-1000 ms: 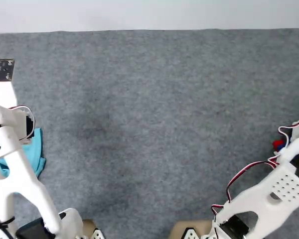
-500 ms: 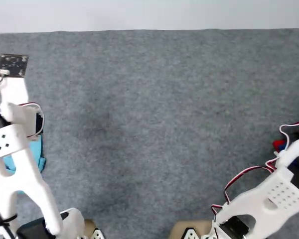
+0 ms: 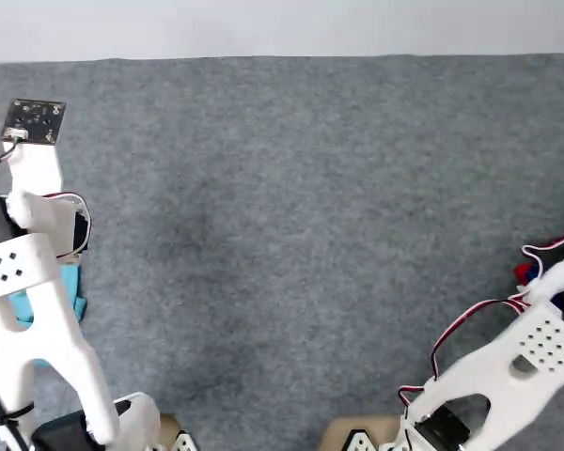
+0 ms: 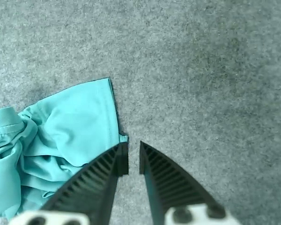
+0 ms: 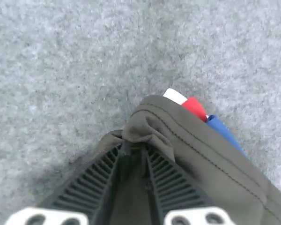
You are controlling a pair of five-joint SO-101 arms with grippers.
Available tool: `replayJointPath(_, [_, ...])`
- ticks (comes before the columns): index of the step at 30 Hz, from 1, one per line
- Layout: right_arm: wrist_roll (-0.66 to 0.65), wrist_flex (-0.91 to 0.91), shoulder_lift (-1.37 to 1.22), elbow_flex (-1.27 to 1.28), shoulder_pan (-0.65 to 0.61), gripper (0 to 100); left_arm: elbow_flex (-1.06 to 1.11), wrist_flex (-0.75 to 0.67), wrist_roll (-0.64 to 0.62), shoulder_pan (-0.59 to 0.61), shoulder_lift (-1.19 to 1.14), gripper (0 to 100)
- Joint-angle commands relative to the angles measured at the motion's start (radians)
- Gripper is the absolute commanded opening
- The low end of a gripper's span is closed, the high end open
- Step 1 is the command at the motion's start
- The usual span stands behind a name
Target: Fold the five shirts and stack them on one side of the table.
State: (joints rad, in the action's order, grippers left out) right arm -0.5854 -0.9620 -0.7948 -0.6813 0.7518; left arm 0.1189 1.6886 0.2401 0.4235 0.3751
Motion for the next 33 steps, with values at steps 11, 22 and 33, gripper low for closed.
replayJointPath(11, [-0.003,-0.450,0.332,-0.020,-0.051,4.6,-0.002,-0.008,0.009,-0.003,0.029,5])
replayJointPath(22, [-0.005,-0.668,0.182,-0.014,-0.030,4.6,-0.002,-0.002,0.009,-0.003,0.031,5])
replayJointPath(33, [-0.005,-0.722,0.104,-0.021,-0.054,4.6,-0.005,0.014,0.009,-0.003,0.031,5])
